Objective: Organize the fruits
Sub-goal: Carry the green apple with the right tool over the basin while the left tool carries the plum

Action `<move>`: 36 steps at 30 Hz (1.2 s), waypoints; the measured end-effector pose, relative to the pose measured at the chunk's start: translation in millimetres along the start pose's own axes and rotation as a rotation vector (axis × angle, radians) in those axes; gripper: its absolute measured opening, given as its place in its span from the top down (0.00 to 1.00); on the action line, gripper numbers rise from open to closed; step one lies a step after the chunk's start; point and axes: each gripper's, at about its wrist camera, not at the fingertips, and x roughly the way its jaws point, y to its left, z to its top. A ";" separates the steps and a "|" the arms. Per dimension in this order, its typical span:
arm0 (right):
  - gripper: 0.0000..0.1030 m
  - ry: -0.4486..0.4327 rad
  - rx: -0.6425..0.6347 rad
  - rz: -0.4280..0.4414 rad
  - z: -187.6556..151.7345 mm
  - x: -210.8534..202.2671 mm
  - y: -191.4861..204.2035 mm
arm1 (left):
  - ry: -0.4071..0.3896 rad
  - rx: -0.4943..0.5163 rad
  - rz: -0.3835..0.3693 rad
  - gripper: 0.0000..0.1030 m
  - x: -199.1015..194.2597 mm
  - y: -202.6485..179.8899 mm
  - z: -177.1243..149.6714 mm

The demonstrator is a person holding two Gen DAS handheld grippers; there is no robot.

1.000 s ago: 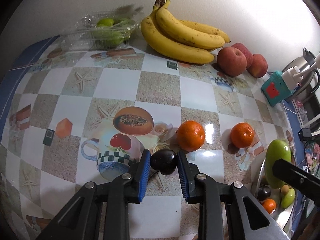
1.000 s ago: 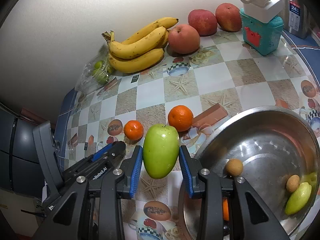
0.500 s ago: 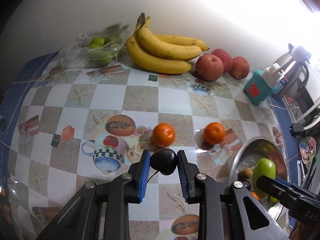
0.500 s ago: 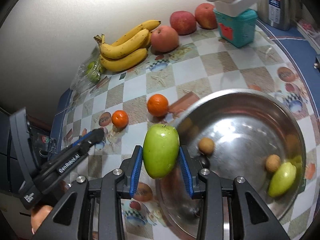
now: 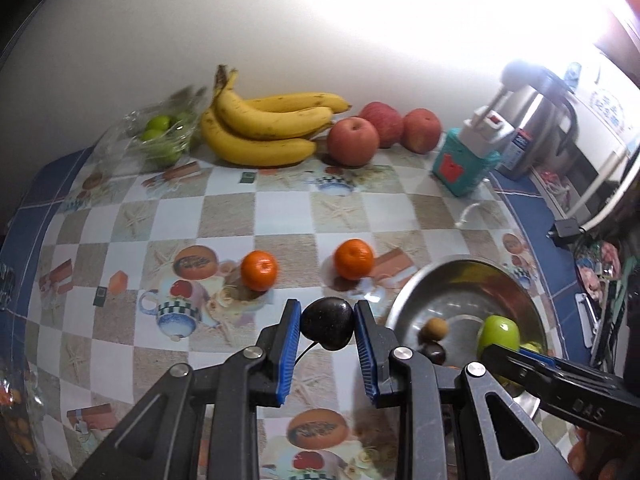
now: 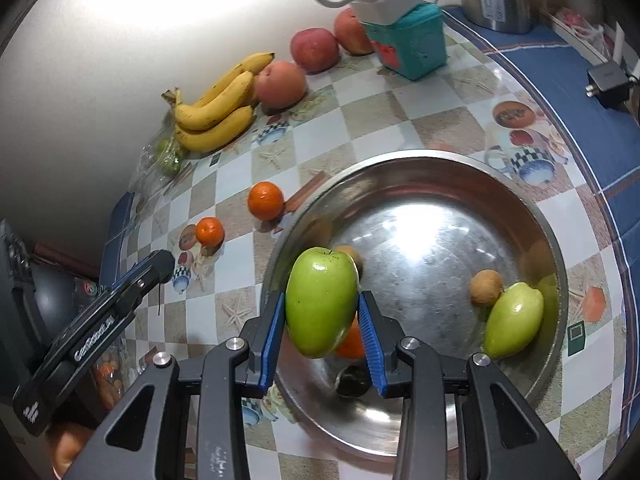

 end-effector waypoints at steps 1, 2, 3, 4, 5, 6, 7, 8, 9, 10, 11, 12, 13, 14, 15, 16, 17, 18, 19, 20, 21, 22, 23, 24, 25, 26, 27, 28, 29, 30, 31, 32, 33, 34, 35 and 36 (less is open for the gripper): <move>0.63 0.000 0.006 0.001 0.5 -0.5 -3.5 | -0.001 0.007 -0.005 0.72 -0.6 -4.1 -0.1; 0.63 0.001 0.014 0.002 1.1 -0.8 -6.9 | 0.000 0.017 -0.011 0.72 -0.8 -8.9 -0.3; 0.63 0.000 0.024 0.001 2.5 -1.4 -12.0 | 0.003 0.030 -0.017 0.72 -0.6 -15.3 -0.9; 0.63 -0.001 0.031 -0.003 3.8 -2.0 -16.4 | 0.006 0.042 -0.023 0.72 -0.2 -20.6 -1.9; 0.63 -0.002 0.040 -0.010 5.3 -2.4 -21.8 | 0.010 0.057 -0.030 0.72 0.7 -26.6 -3.0; 0.63 -0.004 0.051 -0.018 6.7 -3.1 -28.0 | 0.016 0.074 -0.037 0.72 2.5 -33.8 -4.2; 0.63 -0.005 0.061 -0.024 7.9 -3.8 -32.9 | 0.022 0.087 -0.041 0.72 4.1 -40.1 -5.1; 0.63 -0.007 0.071 -0.029 9.0 -4.5 -38.7 | 0.030 0.104 -0.045 0.72 6.2 -46.7 -6.5; 0.63 -0.008 0.083 -0.030 9.9 -5.4 -44.7 | 0.038 0.124 -0.049 0.72 8.8 -54.6 -8.3; 0.63 -0.010 0.093 -0.030 10.4 -6.4 -49.7 | 0.044 0.137 -0.053 0.72 10.4 -60.4 -10.0; 0.63 -0.013 0.106 -0.032 11.3 -7.5 -54.6 | 0.050 0.153 -0.058 0.72 12.3 -66.4 -11.6; 0.63 -0.017 0.118 -0.035 11.9 -8.8 -59.4 | 0.056 0.169 -0.062 0.72 14.0 -72.8 -13.1; 0.63 -0.021 0.125 -0.040 12.6 -9.6 -62.5 | 0.062 0.182 -0.067 0.72 15.4 -78.3 -14.5; 0.63 -0.024 0.129 -0.043 13.1 -10.7 -65.0 | 0.065 0.189 -0.071 0.72 16.4 -81.3 -15.3; 0.63 -0.026 0.131 -0.045 13.7 -11.3 -67.0 | 0.070 0.199 -0.075 0.72 17.3 -85.4 -16.7; 0.63 -0.027 0.133 -0.043 14.1 -11.0 -68.1 | 0.074 0.205 -0.073 0.72 18.3 -87.8 -17.5; 0.63 -0.027 0.135 -0.040 14.3 -10.5 -68.4 | 0.078 0.211 -0.069 0.72 19.4 -89.0 -18.5; 0.63 -0.024 0.132 -0.038 14.3 -9.8 -68.2 | 0.084 0.216 -0.063 0.72 21.2 -90.3 -19.4; 0.63 -0.021 0.130 -0.039 14.6 -8.5 -68.0 | 0.090 0.218 -0.059 0.72 22.8 -90.5 -20.2; 0.63 -0.017 0.127 -0.039 14.9 -7.3 -67.2 | 0.099 0.219 -0.057 0.72 24.9 -90.5 -21.1; 0.63 -0.012 0.122 -0.039 15.2 -5.8 -66.2 | 0.108 0.218 -0.056 0.72 27.4 -90.4 -22.3; 0.63 -0.009 0.118 -0.039 15.2 -4.6 -65.2 | 0.119 0.215 -0.054 0.72 30.2 -90.0 -23.4; 0.63 -0.005 0.113 -0.040 15.4 -3.2 -64.2 | 0.125 0.212 -0.051 0.72 31.7 -89.6 -24.2; 0.63 -0.001 0.106 -0.043 15.5 -1.3 -62.5 | 0.136 0.209 -0.050 0.72 34.3 -89.0 -25.3; 0.63 0.003 0.102 -0.044 15.6 0.0 -61.4 | 0.144 0.207 -0.050 0.72 36.2 -88.7 -26.3; 0.63 0.006 0.098 -0.045 15.5 1.3 -60.6 | 0.153 0.205 -0.050 0.72 38.2 -88.5 -27.2; 0.63 0.010 0.095 -0.048 15.6 2.8 -60.3 | 0.164 0.203 -0.049 0.72 40.7 -88.1 -28.2; 0.63 0.014 0.093 -0.051 15.3 3.6 -60.1 | 0.171 0.201 -0.047 0.72 42.5 -87.9 -29.0; 0.63 0.018 0.089 -0.055 14.8 4.7 -59.6 | 0.179 0.200 -0.047 0.72 44.2 -87.9 -30.0; 0.62 0.022 0.087 -0.059 14.6 6.5 -59.1 | 0.187 0.197 -0.049 0.72 46.0 -87.4 -30.9; 0.63 0.026 0.084 -0.062 14.3 7.5 -59.0 | 0.193 0.193 -0.051 0.72 47.3 -87.0 -31.6; 0.62 0.030 0.082 -0.066 14.2 9.0 -58.7 | 0.198 0.191 -0.054 0.72 48.3 -86.7 -32.2; 0.62 0.034 0.080 -0.069 14.1 10.5 -58.4 | 0.202 0.190 -0.056 0.72 49.5 -86.6 -32.8; 0.62 0.039 0.078 -0.072 13.9 11.9 -58.1 | 0.207 0.190 -0.055 0.72 50.7 -86.6 -33.4; 0.62 0.044 0.077 -0.073 13.8 13.2 -58.0 | 0.209 0.191 -0.054 0.72 51.4 -86.9 -33.9; 0.62 0.047 0.076 -0.074 13.4 13.9 -58.4 | 0.213 0.191 -0.052 0.72 52.7 -86.9 -34.5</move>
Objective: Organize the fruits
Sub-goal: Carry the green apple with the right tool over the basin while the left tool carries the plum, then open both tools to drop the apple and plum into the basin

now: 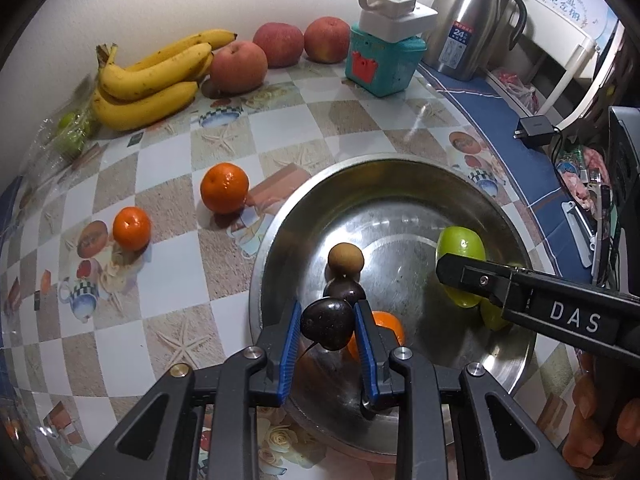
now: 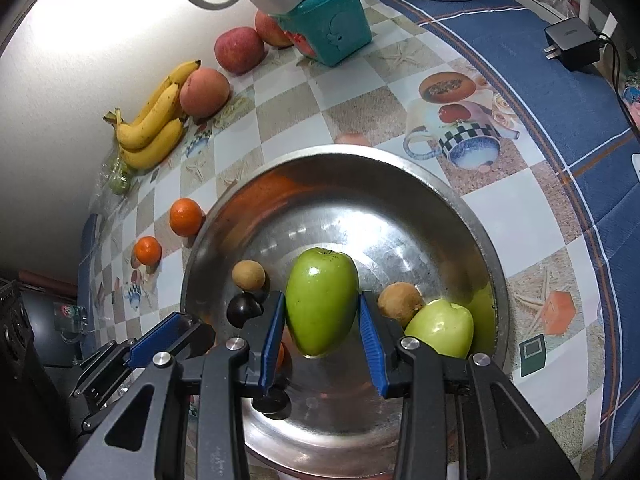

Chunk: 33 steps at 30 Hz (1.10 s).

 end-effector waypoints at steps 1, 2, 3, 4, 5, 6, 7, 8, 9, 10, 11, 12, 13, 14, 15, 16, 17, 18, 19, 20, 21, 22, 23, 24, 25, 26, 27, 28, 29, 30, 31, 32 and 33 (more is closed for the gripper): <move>0.62 0.004 -0.001 -0.002 -0.1 1.0 -0.1 | 0.005 -0.001 0.002 0.72 1.1 0.4 -0.1; 0.62 0.007 -0.002 -0.006 -0.3 2.0 0.0 | 0.009 -0.004 0.003 0.72 2.3 0.9 -0.3; 0.62 0.010 -0.003 -0.009 -0.3 2.8 0.0 | 0.012 -0.006 0.002 0.72 3.1 1.3 -0.6; 0.62 0.011 -0.004 -0.010 -0.4 3.2 0.1 | 0.014 -0.007 0.002 0.71 3.7 1.7 -0.7; 0.62 0.009 -0.004 -0.007 -0.2 3.0 0.3 | 0.016 -0.008 0.002 0.71 4.1 1.7 -0.8; 0.62 0.007 -0.005 -0.002 0.1 2.2 0.8 | 0.018 -0.007 0.001 0.71 4.5 1.6 -0.9; 0.62 0.004 -0.008 -0.002 0.2 1.4 1.7 | 0.019 -0.003 -0.001 0.71 4.9 1.0 -1.1; 0.62 0.001 -0.012 -0.003 0.3 0.9 2.7 | 0.020 0.000 -0.001 0.71 5.3 0.2 -1.1; 0.62 0.001 -0.014 -0.004 0.4 0.9 3.4 | 0.022 0.004 -0.002 0.71 5.7 -0.7 -1.4; 0.62 0.003 -0.013 -0.003 0.5 1.3 3.8 | 0.023 0.005 -0.002 0.71 6.0 -1.0 -1.3; 0.62 0.003 -0.013 -0.001 0.6 1.4 4.1 | 0.024 0.005 -0.005 0.71 6.2 -1.4 -1.3; 0.62 0.005 -0.015 -0.003 0.5 1.3 4.8 | 0.024 0.005 -0.009 0.71 6.1 -1.6 -1.1; 0.62 0.005 -0.018 -0.006 0.6 1.0 5.5 | 0.024 0.005 -0.010 0.70 6.0 -1.9 -0.7; 0.62 0.003 -0.020 -0.007 0.7 0.3 6.1 | 0.023 0.007 -0.010 0.70 5.6 -2.0 -0.6; 0.62 0.000 -0.021 -0.006 1.0 -0.7 6.8 | 0.023 0.009 -0.010 0.70 5.3 -2.2 -0.5; 0.62 -0.003 -0.022 -0.005 1.3 -1.5 7.3 | 0.023 0.010 -0.010 0.70 5.0 -2.0 -0.3; 0.62 -0.006 -0.024 -0.005 1.5 -2.5 7.8 | 0.023 0.010 -0.007 0.70 4.9 -1.8 -0.2; 0.62 -0.010 -0.026 -0.004 1.4 -3.6 8.4 | 0.023 0.010 -0.007 0.69 4.8 -1.7 0.1; 0.62 -0.012 -0.027 -0.003 1.5 -4.3 8.9 | 0.022 0.008 -0.006 0.66 4.4 -1.8 0.3; 0.62 -0.013 -0.028 -0.003 1.6 -4.8 9.3 | 0.021 0.007 -0.007 0.64 3.7 -1.8 0.4; 0.62 -0.014 -0.028 -0.002 1.7 -5.1 9.5 | 0.016 0.007 -0.009 0.60 2.4 -1.6 0.7; 0.62 -0.014 -0.028 -0.002 1.8 -5.2 9.5 | 0.013 0.006 -0.011 0.56 1.3 -1.5 1.0; 0.62 -0.014 -0.028 -0.001 2.0 -5.2 9.4 | 0.008 0.004 -0.014 0.54 -0.3 -1.3 1.3; 0.62 -0.014 -0.028 -0.001 2.2 -5.2 9.2 | 0.001 0.003 -0.018 0.54 -2.3 -1.1 2.0; 0.62 -0.015 -0.028 -0.001 2.3 -5.3 9.0 | -0.004 0.002 -0.019 0.54 -3.9 -0.6 2.7; 0.62 -0.017 -0.027 -0.001 2.5 -5.9 9.0 | -0.010 -0.002 -0.018 0.53 -5.5 0.4 3.5; 0.62 -0.021 -0.027 0.000 2.9 -7.0 9.0 | -0.016 -0.008 -0.015 0.53 -7.3 2.4 4.3; 0.62 -0.022 -0.029 0.004 3.2 -8.1 8.9 | -0.021 -0.020 -0.013 0.51 -8.9 5.6 5.2; 0.62 -0.027 -0.029 0.004 3.6 -9.2 9.0 | -0.025 -0.030 -0.011 0.50 -9.8 7.9 5.8; 0.62 -0.031 -0.028 0.005 4.2 -10.3 8.9 | -0.032 -0.051 -0.004 0.48 -11.5 12.5 6.6; 0.62 -0.033 -0.029 0.004 4.5 -10.9 8.7 | -0.041 -0.076 0.004 0.46 -13.4 18.1 7.3; 0.62 -0.034 -0.030 0.002 4.8 -11.0 8.9 | -0.046 -0.091 0.010 0.46 -14.5 21.5 7.4; 0.62 -0.032 -0.032 0.001 4.8 -11.0 9.0 | -0.055 -0.118 0.021 0.45 -16.6 27.6 8.0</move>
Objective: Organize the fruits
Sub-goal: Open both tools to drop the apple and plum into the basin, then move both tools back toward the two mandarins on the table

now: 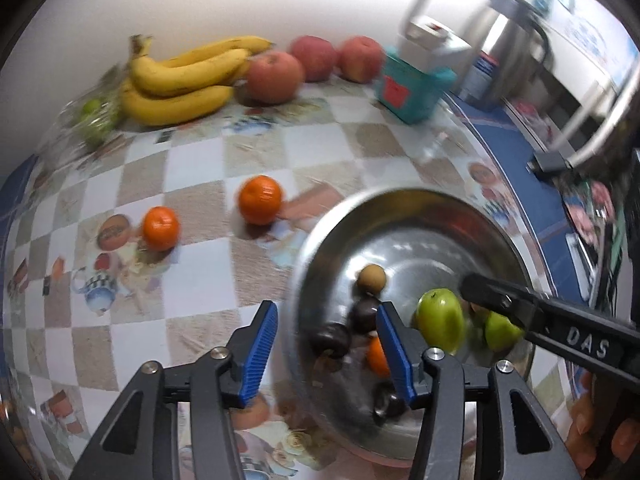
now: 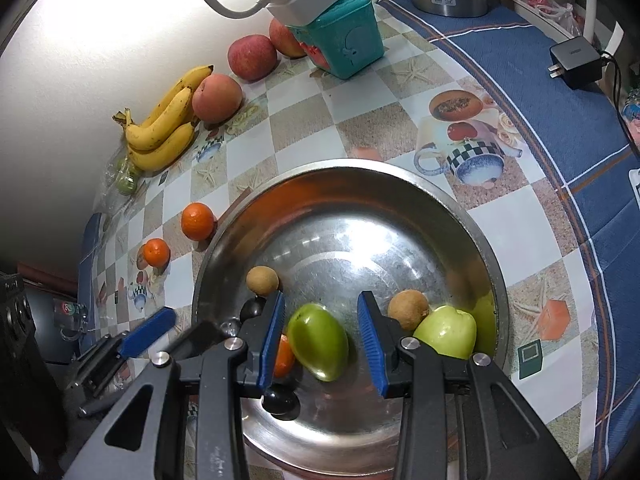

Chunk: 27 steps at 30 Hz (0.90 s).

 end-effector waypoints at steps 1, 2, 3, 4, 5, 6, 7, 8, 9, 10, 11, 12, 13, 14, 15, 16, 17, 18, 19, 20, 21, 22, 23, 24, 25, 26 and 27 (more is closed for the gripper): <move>0.62 0.002 -0.001 0.000 0.0 0.5 0.2 | -0.008 -0.024 0.010 0.43 -0.8 5.3 1.3; 0.62 0.004 -0.004 -0.001 -0.1 0.9 0.5 | -0.018 -0.055 0.021 0.41 -2.5 12.2 2.2; 0.62 0.007 -0.008 -0.002 -0.3 1.5 1.2 | -0.028 -0.091 0.033 0.39 -4.4 20.0 2.9; 0.62 0.008 -0.012 -0.003 -0.7 1.6 1.8 | -0.037 -0.123 0.046 0.38 -6.4 27.3 3.3; 0.62 0.009 -0.017 -0.004 -0.8 1.9 2.8 | -0.046 -0.151 0.054 0.38 -8.0 34.7 3.7; 0.62 0.009 -0.022 -0.006 -1.0 2.1 4.1 | -0.055 -0.179 0.056 0.38 -9.9 42.2 4.1; 0.62 0.008 -0.027 -0.008 -1.1 2.3 5.5 | -0.061 -0.201 0.056 0.38 -11.2 48.0 4.1; 0.62 0.007 -0.033 -0.010 -1.2 2.2 6.9 | -0.067 -0.223 0.056 0.38 -12.5 53.6 3.9; 0.62 0.006 -0.039 -0.011 -1.4 2.1 8.3 | -0.073 -0.246 0.059 0.38 -13.8 59.3 3.7; 0.62 0.006 -0.042 -0.011 -1.5 2.0 9.3 | -0.077 -0.260 0.061 0.38 -14.7 63.1 3.3; 0.62 0.006 -0.046 -0.011 -1.7 2.0 10.2 | -0.080 -0.272 0.061 0.38 -15.5 66.3 2.9; 0.62 0.006 -0.052 -0.013 -2.1 2.2 11.5 | -0.083 -0.285 0.062 0.38 -15.9 69.7 2.9; 0.62 0.006 -0.056 -0.015 -2.5 2.4 12.5 | -0.086 -0.295 0.065 0.38 -16.2 71.8 2.9; 0.62 0.005 -0.058 -0.017 -2.7 2.4 13.0 | -0.088 -0.303 0.066 0.38 -17.5 73.6 2.5; 0.62 0.005 -0.060 -0.017 -2.8 2.4 13.4 | -0.090 -0.311 0.065 0.38 -17.6 75.3 2.3; 0.62 0.005 -0.061 -0.017 -3.0 2.3 13.3 | -0.090 -0.316 0.066 0.38 -17.6 76.5 2.1; 0.62 0.005 -0.061 -0.018 -3.1 2.3 13.2 | -0.090 -0.318 0.066 0.38 -18.0 76.5 2.0; 0.62 0.005 -0.061 -0.020 -3.3 2.3 13.1 | -0.089 -0.320 0.068 0.38 -17.9 76.8 1.8; 0.62 0.005 -0.060 -0.022 -3.2 2.5 13.2 | -0.088 -0.321 0.069 0.38 -18.0 76.5 1.5; 0.62 0.005 -0.059 -0.023 -3.3 2.7 13.1 | -0.085 -0.322 0.072 0.37 -17.3 76.6 1.4; 0.62 0.006 -0.059 -0.025 -3.3 3.1 13.0 | -0.082 -0.321 0.072 0.35 -16.7 76.2 1.2; 0.62 0.005 -0.060 -0.028 -3.4 3.3 13.2 | -0.079 -0.321 0.072 0.32 -15.9 76.1 0.9; 0.60 0.004 -0.061 -0.031 -3.3 3.4 13.4 | -0.078 -0.320 0.072 0.30 -15.6 76.3 0.8; 0.52 0.001 -0.062 -0.037 -3.1 3.3 13.5 | -0.076 -0.319 0.071 0.27 -14.9 76.0 0.6; 0.47 -0.002 -0.063 -0.039 -2.8 3.3 13.5 | -0.076 -0.317 0.071 0.27 -14.6 75.8 0.6; 0.39 -0.005 -0.065 -0.040 -2.6 3.2 13.4 | -0.075 -0.316 0.074 0.26 -14.3 75.6 0.6; 0.37 -0.008 -0.068 -0.041 -2.5 2.9 13.4 | -0.074 -0.314 0.079 0.23 -13.8 75.4 0.5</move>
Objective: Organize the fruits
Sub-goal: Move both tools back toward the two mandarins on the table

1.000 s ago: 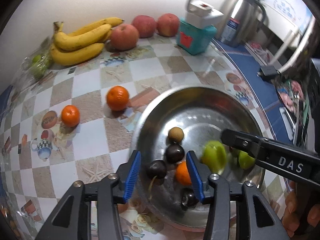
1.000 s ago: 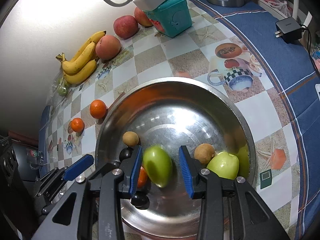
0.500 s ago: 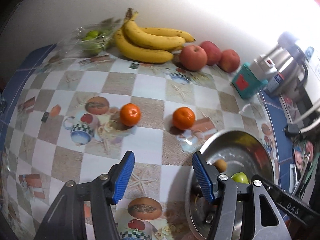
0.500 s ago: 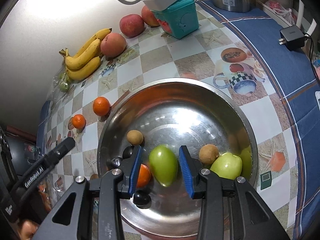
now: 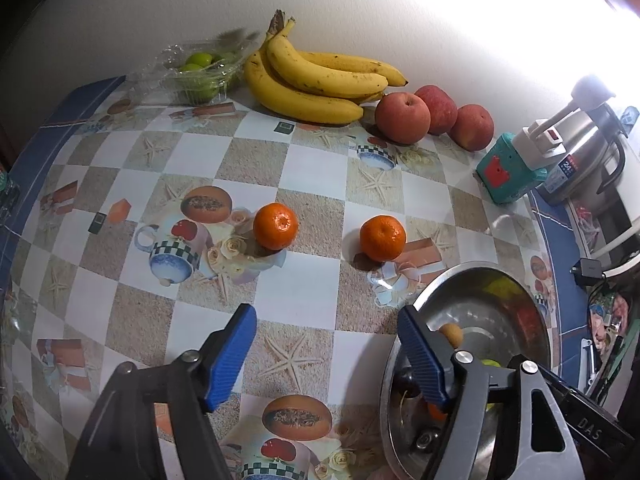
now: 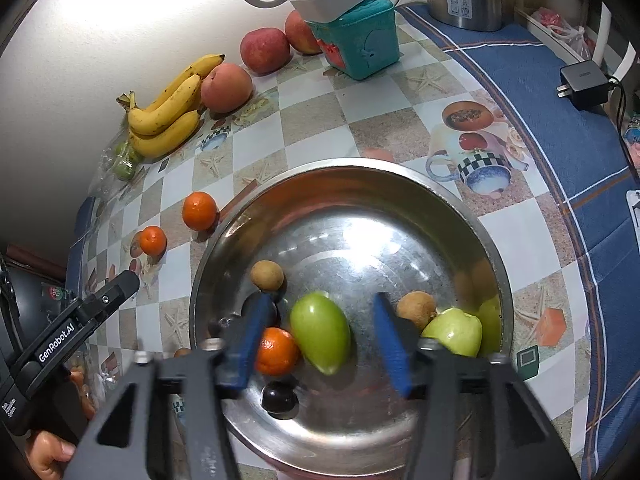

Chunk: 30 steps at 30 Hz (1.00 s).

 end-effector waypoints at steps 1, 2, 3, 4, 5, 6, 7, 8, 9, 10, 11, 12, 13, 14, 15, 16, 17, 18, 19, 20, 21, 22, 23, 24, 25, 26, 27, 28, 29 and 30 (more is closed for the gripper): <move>0.37 -0.001 -0.002 0.000 0.1 -0.1 0.1 | 0.000 0.001 0.004 0.18 0.3 0.4 -0.3; 0.36 -0.004 -0.004 0.000 0.2 -0.3 0.2 | -0.001 -0.001 0.011 0.14 1.0 0.6 -0.5; 0.31 -0.007 -0.006 -0.002 0.3 -0.3 0.3 | -0.002 -0.005 0.021 0.05 1.9 1.5 -1.1; 0.26 -0.011 -0.007 -0.007 0.2 -0.3 0.3 | -0.002 -0.013 0.027 0.00 2.9 2.9 -1.6; 0.21 -0.016 -0.009 -0.010 0.1 -0.4 0.3 | -0.002 -0.018 0.026 0.00 3.5 3.8 -1.9; 0.20 -0.019 -0.012 -0.014 0.0 -0.3 0.6 | 0.001 -0.026 0.023 0.00 4.3 5.4 -2.1; 0.20 -0.018 -0.015 -0.016 0.0 -0.2 0.8 | 0.002 -0.036 0.025 0.00 5.0 7.0 -2.3; 0.20 -0.018 -0.016 -0.016 0.0 0.0 0.9 | 0.002 -0.041 0.028 0.00 5.2 7.9 -2.4; 0.20 -0.019 -0.018 -0.016 -0.1 0.2 1.1 | 0.001 -0.045 0.036 0.00 5.7 9.1 -2.7; 0.19 -0.019 -0.020 -0.017 -0.3 0.6 1.5 | 0.002 -0.046 0.039 0.00 6.2 9.4 -2.7; 0.15 -0.019 -0.023 -0.019 -0.5 1.2 2.1 | 0.003 -0.048 0.043 0.00 6.7 10.2 -2.8; 0.14 -0.020 -0.025 -0.019 -0.7 1.4 2.5 | 0.004 -0.053 0.044 0.00 7.2 11.3 -2.9; 0.14 -0.019 -0.028 -0.019 -0.7 1.8 2.8 | 0.005 -0.057 0.043 0.00 7.6 12.0 -2.7; 0.14 -0.017 -0.031 -0.020 -0.9 2.3 3.3 | 0.005 -0.061 0.042 0.00 7.8 12.6 -2.7; 0.14 -0.017 -0.034 -0.019 -1.2 2.6 3.6 | 0.005 -0.066 0.043 0.00 7.8 13.1 -2.9; 0.14 -0.018 -0.036 -0.019 -1.3 2.9 3.9 | 0.004 -0.068 0.045 0.00 7.8 13.6 -2.8; 0.13 -0.019 -0.038 -0.019 -1.5 3.0 4.2 | 0.003 -0.070 0.049 0.00 8.1 14.2 -2.7; 0.13 -0.021 -0.039 -0.016 -1.7 2.8 4.3 | 0.002 -0.073 0.056 0.00 8.1 15.0 -2.8; 0.13 -0.022 -0.039 -0.012 -1.8 2.8 4.5 | 0.001 -0.075 0.063 0.00 8.0 15.7 -2.8; 0.13 -0.023 -0.040 -0.008 -1.9 3.0 4.7 | 0.000 -0.079 0.068 0.00 8.3 16.7 -2.8; 0.09 -0.023 -0.040 -0.005 -2.1 3.1 5.0 | 0.000 -0.082 0.071 0.00 8.5 17.7 -2.8; 0.06 -0.024 -0.040 -0.005 -2.2 3.3 5.3 | 0.000 -0.088 0.074 0.00 8.5 18.8 -2.8; 0.02 -0.026 -0.039 -0.004 -2.2 3.3 5.4 | -0.001 -0.091 0.076 0.00 8.4 19.6 -2.7; 0.01 -0.027 -0.040 -0.004 -2.1 3.2 5.6 | -0.003 -0.094 0.079 0.00 8.1 20.5 -2.5; 0.01 -0.026 -0.040 -0.004 -2.1 3.3 5.7 | -0.003 -0.095 0.080 0.00 8.0 21.2 -2.3; 0.01 -0.026 -0.039 -0.005 -2.2 3.3 5.7 | -0.005 -0.096 0.082 0.00 7.7 21.5 -2.2; 0.01 -0.026 -0.037 -0.008 -2.3 3.6 5.8 | -0.006 -0.096 0.084 0.00 7.5 21.6 -2.2; 0.01 -0.025 -0.036 -0.013 -2.6 4.2 5.9 | -0.007 -0.096 0.087 0.00 7.6 21.6 -2.2; 0.01 -0.025 -0.035 -0.017 -2.7 4.6 5.8 | -0.008 -0.096 0.088 0.00 7.8 21.4 -2.5; 0.01 -0.025 -0.035 -0.020 -2.6 4.9 5.5 | -0.007 -0.096 0.090 0.00 8.1 21.6 -2.4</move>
